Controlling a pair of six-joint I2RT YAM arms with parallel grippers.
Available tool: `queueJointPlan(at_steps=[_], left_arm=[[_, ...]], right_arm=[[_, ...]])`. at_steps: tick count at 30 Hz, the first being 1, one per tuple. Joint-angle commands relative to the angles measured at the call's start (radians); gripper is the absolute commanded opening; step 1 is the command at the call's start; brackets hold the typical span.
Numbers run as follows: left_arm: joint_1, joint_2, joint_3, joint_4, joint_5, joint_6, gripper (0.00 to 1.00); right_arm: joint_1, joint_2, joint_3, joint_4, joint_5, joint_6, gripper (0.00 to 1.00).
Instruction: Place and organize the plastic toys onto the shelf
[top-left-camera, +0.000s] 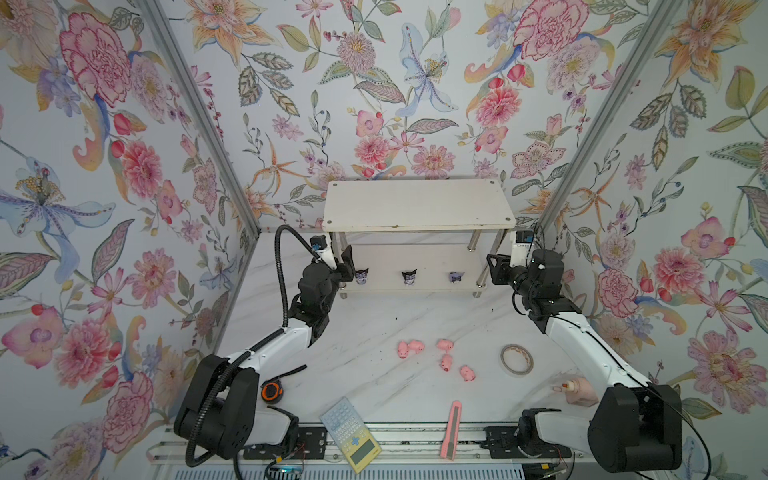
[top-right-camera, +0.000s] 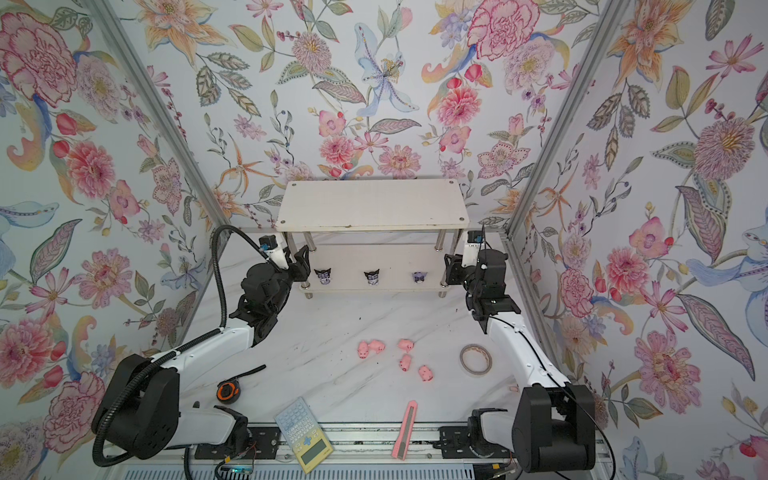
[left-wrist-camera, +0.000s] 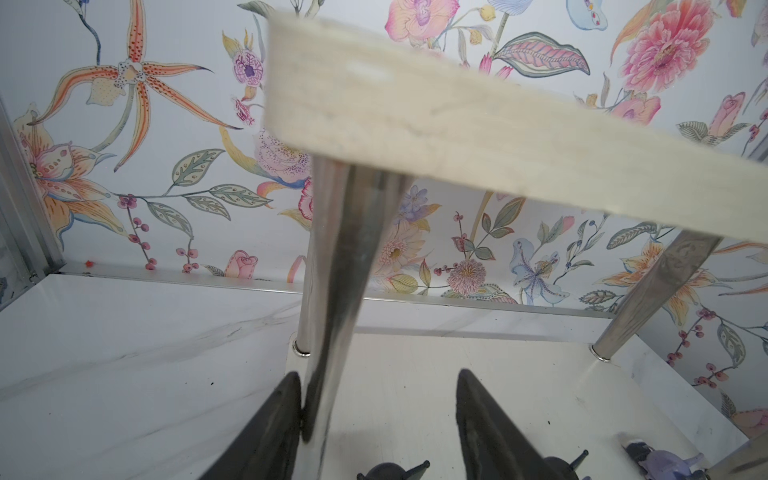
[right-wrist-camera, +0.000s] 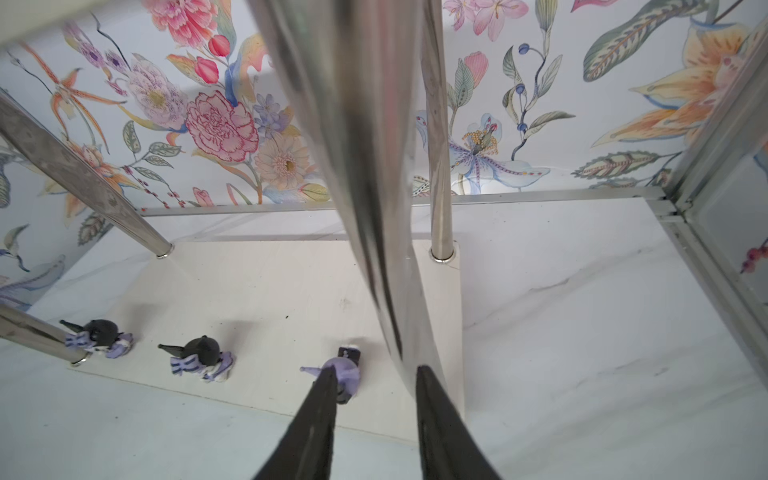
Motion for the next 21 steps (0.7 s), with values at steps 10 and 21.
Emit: queueJointPlan(at_steps=[10, 21], left_arm=[[0.0, -0.216, -0.137, -0.021, 0.011, -0.058, 0.75], [-0.01, -0.389, -0.372, -0.046, -0.017, -0.132, 0.63]], right_arm=[[0.082, -0.267, -0.107, -0.271, 0.173, 0.003, 0.68], [0.758, -0.265, -0.324, -0.276, 0.457, 0.068, 0.52]])
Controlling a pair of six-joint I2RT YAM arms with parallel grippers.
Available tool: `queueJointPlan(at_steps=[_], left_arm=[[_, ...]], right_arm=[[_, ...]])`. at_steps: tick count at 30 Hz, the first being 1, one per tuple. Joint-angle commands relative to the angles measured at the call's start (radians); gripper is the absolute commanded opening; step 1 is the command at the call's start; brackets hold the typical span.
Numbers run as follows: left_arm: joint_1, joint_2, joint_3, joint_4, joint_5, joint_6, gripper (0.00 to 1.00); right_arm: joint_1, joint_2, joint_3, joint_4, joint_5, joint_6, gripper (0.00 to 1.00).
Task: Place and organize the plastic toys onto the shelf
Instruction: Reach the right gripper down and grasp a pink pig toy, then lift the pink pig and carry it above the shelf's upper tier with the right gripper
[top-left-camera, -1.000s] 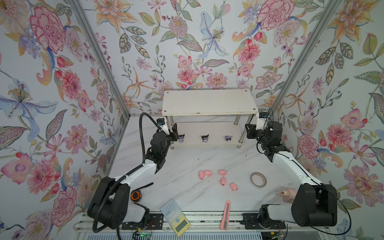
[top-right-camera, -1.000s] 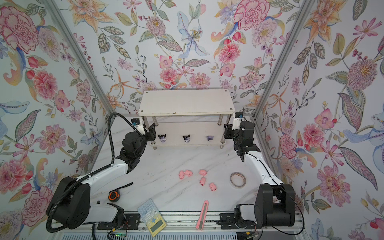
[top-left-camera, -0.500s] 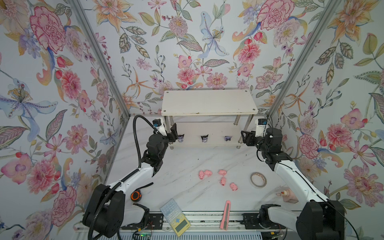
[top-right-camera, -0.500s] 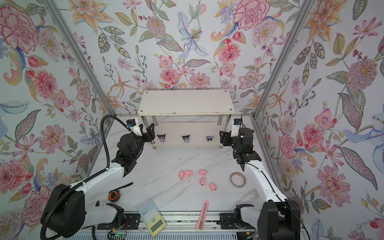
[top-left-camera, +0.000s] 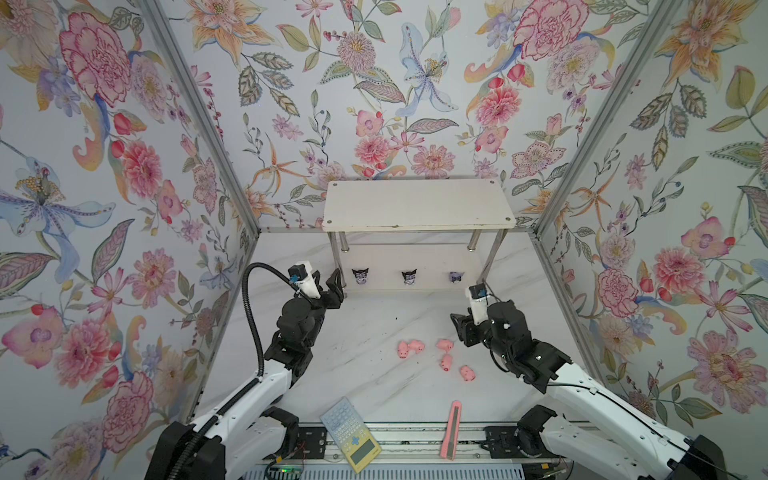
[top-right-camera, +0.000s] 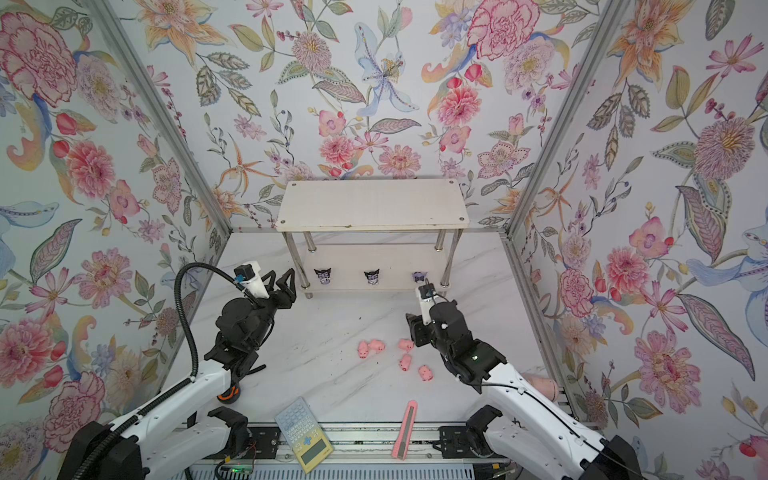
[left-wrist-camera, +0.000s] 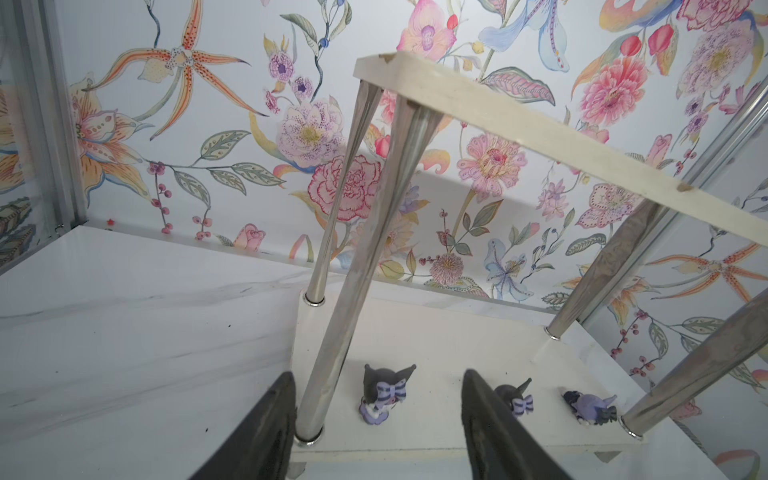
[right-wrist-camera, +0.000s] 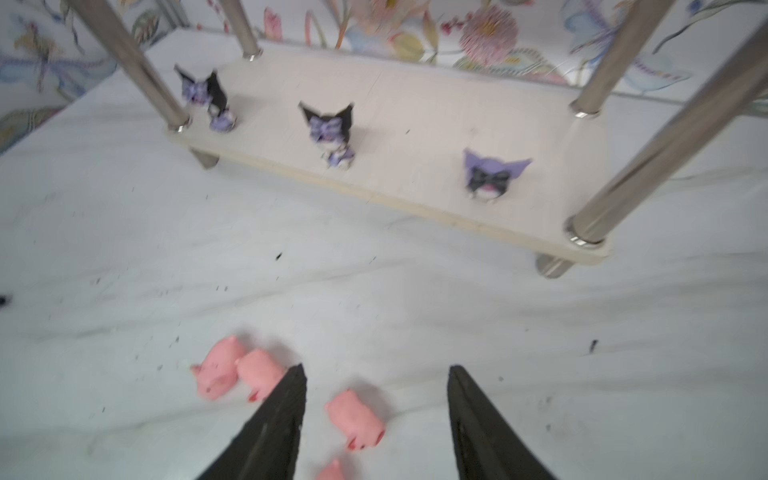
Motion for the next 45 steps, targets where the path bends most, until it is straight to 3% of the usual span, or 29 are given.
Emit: queueJointPlan(at_steps=[1, 4, 9, 15, 24, 28, 37, 45], left_arm=[[-0.012, -0.025, -0.071, -0.011, -0.017, -0.043, 0.63], [-0.036, -0.029, -0.134, 0.014, -0.014, -0.076, 0.65], [-0.078, -0.015, -0.18, 0.053, -0.051, -0.101, 0.67], [-0.087, -0.018, -0.192, 0.079, -0.06, -0.107, 0.72], [-0.088, -0.021, -0.175, 0.089, -0.09, -0.073, 0.76], [-0.085, -0.019, -0.136, 0.082, -0.1, -0.034, 0.77], [-0.082, -0.04, -0.112, 0.094, -0.126, 0.013, 0.78], [-0.057, -0.079, -0.12, 0.078, -0.116, 0.036, 0.8]], right_arm=[[0.155, 0.093, -0.034, 0.039, 0.081, 0.07, 0.51], [0.259, 0.245, 0.007, 0.081, 0.085, 0.102, 0.5], [0.32, 0.471, 0.117, 0.135, 0.047, 0.185, 0.49], [0.332, 0.597, 0.192, 0.166, 0.027, 0.272, 0.64], [0.33, 0.707, 0.236, 0.163, 0.054, 0.349, 0.67], [0.329, 0.739, 0.247, 0.164, 0.063, 0.361, 0.6], [0.332, 0.757, 0.296, 0.118, 0.116, 0.367, 0.29], [0.333, 0.657, 0.421, -0.143, 0.138, 0.316, 0.2]])
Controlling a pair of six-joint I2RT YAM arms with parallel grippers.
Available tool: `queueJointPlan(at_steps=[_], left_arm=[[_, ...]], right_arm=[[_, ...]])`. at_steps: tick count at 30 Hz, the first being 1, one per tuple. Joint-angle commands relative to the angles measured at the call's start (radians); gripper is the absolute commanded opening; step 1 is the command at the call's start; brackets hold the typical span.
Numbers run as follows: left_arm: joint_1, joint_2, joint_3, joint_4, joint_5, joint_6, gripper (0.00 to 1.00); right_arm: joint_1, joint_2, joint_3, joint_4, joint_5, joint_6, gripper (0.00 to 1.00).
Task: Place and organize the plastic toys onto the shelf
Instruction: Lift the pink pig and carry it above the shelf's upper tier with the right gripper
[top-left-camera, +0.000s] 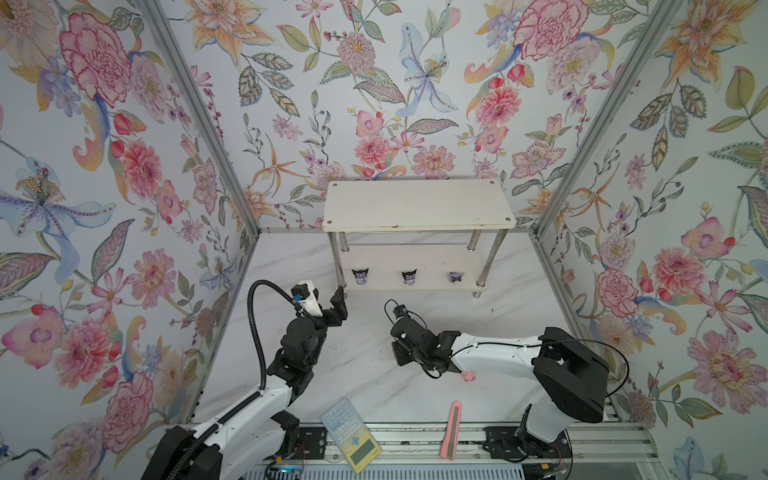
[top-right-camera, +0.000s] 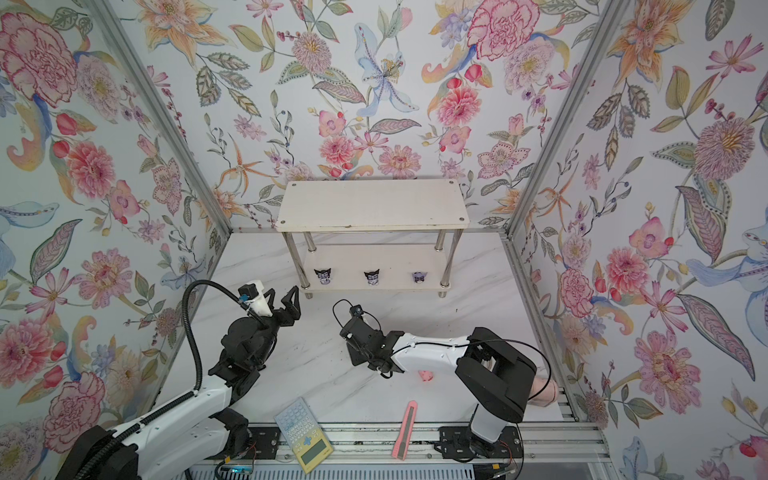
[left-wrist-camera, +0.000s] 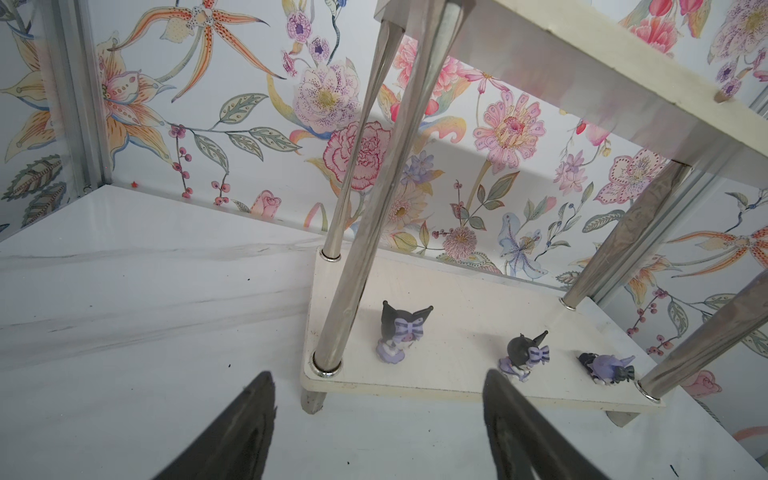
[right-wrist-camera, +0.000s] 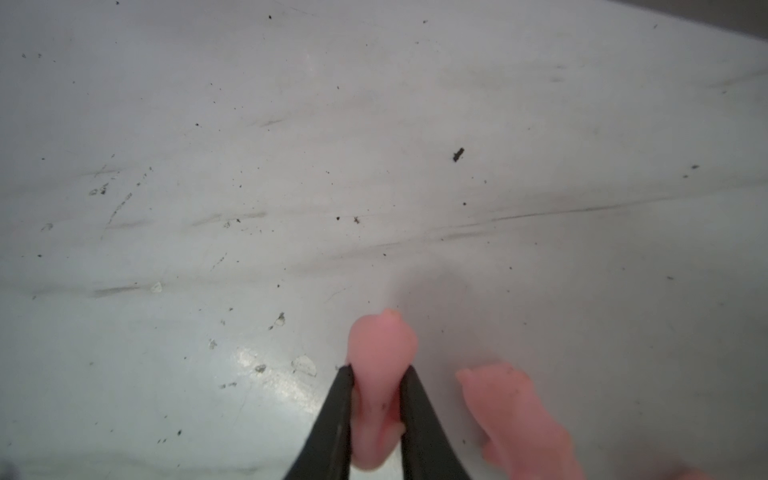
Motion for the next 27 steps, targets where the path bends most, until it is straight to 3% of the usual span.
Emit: queueJointPlan(at_steps=[1, 8, 13, 20, 27], left_arm=[[0.015, -0.036, 0.005, 0.006, -0.013, 0.024, 0.8], [0.033, -0.04, -0.017, 0.025, 0.012, -0.009, 0.79], [0.034, 0.01, -0.002, 0.043, 0.064, -0.037, 0.79], [0.034, 0.071, 0.036, 0.036, 0.118, -0.059, 0.77], [0.035, 0.068, 0.042, -0.002, 0.132, -0.08, 0.76]], right_arm=[[0.006, -0.105, 0.09, -0.205, 0.061, -0.051, 0.2], [-0.052, -0.323, 0.359, -0.538, 0.127, -0.165, 0.18], [-0.221, -0.391, 0.581, -0.659, 0.099, -0.264, 0.1], [-0.579, -0.32, 0.835, -0.719, -0.058, -0.375, 0.12], [-0.713, -0.168, 1.016, -0.746, -0.123, -0.49, 0.11]])
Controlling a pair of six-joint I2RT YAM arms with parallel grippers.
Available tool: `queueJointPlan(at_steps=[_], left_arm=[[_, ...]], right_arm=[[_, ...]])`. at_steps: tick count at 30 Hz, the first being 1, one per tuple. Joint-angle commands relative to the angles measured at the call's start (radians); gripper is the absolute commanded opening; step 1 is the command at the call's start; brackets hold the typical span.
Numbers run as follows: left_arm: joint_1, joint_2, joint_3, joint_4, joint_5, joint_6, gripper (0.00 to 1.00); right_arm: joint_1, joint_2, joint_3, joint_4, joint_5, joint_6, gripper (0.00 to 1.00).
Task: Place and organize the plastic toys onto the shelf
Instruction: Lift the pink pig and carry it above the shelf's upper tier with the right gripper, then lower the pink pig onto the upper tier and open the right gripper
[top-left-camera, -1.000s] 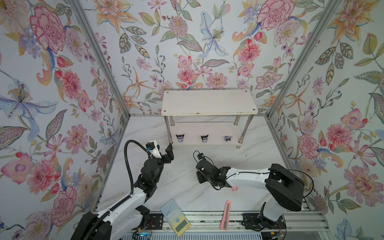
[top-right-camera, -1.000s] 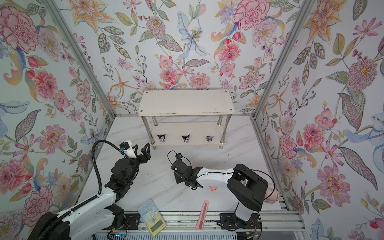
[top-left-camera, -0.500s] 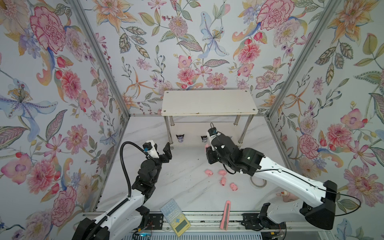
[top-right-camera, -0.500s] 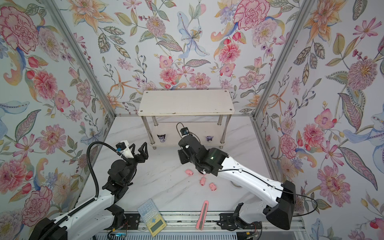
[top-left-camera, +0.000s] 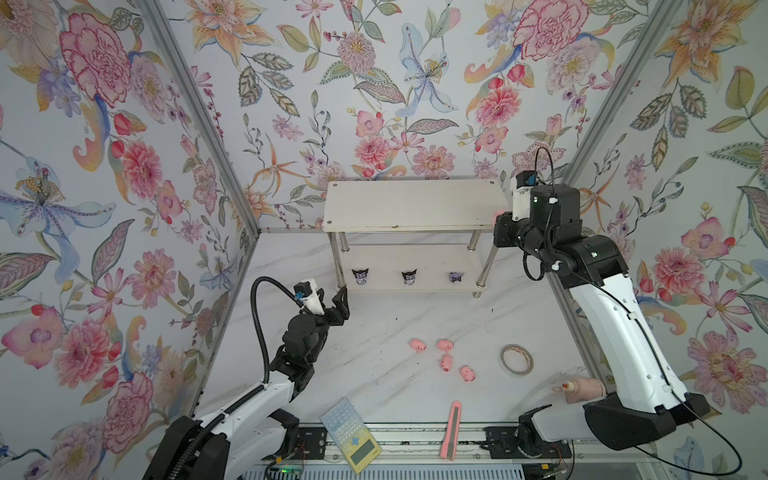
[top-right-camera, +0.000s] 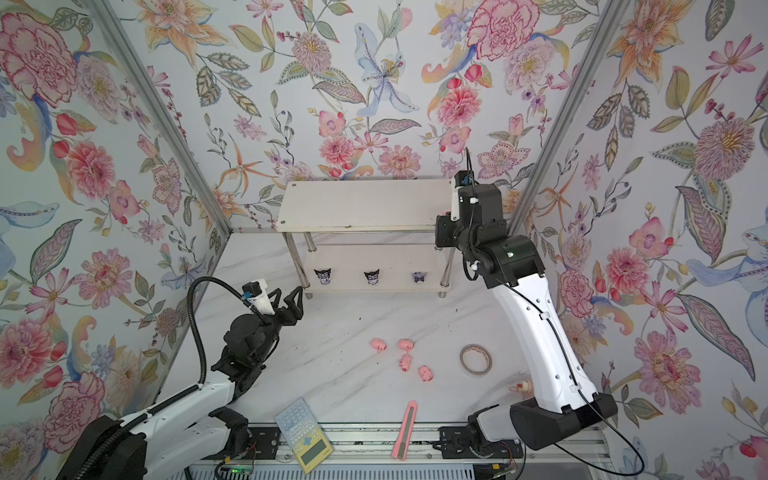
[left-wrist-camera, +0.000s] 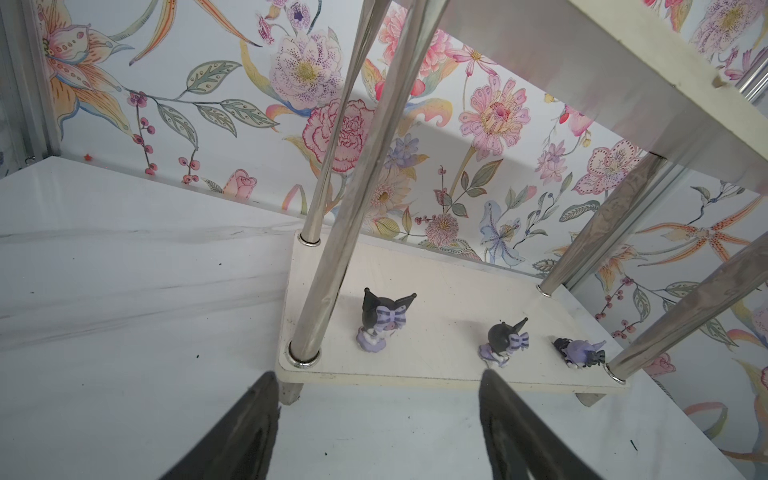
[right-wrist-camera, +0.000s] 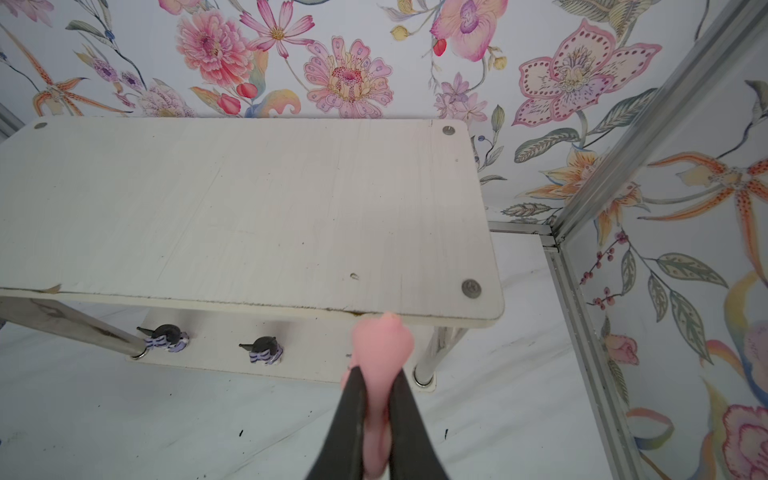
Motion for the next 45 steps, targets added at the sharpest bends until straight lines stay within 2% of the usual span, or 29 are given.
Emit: queueJointPlan(at_steps=[1, 9, 16, 23, 26, 29, 30, 36, 38, 45], left_arm=[[0.007, -0.005, 0.031, -0.031, 0.03, -0.02, 0.76], [0.009, -0.051, 0.023, -0.1, 0.029, -0.036, 0.76], [0.008, -0.053, 0.032, -0.136, 0.037, -0.041, 0.75], [0.006, -0.009, 0.037, -0.128, 0.05, -0.055, 0.75], [0.005, 0.008, 0.039, -0.123, 0.055, -0.058, 0.75], [0.003, 0.021, 0.043, -0.118, 0.059, -0.06, 0.75], [0.003, 0.024, 0.047, -0.119, 0.06, -0.058, 0.75], [0.001, 0.039, 0.063, -0.127, 0.062, -0.047, 0.74], [0.001, 0.046, 0.068, -0.125, 0.062, -0.047, 0.75], [0.001, 0.068, 0.085, -0.121, 0.077, -0.047, 0.74]], right_arm=[[-0.026, 0.059, 0.072, -0.053, -0.067, -0.1, 0.1], [-0.079, 0.186, 0.165, -0.08, -0.126, -0.193, 0.11], [-0.138, 0.243, 0.209, -0.107, -0.177, -0.21, 0.12], [-0.143, 0.269, 0.214, -0.108, -0.197, -0.216, 0.16], [-0.143, 0.287, 0.221, -0.108, -0.208, -0.209, 0.22], [-0.143, 0.297, 0.229, -0.107, -0.207, -0.201, 0.39], [-0.143, 0.301, 0.235, -0.107, -0.207, -0.199, 0.42], [-0.143, 0.313, 0.261, -0.108, -0.2, -0.193, 0.48], [-0.142, 0.312, 0.261, -0.108, -0.2, -0.188, 0.46], [-0.137, 0.328, 0.273, -0.105, -0.182, -0.172, 0.32]])
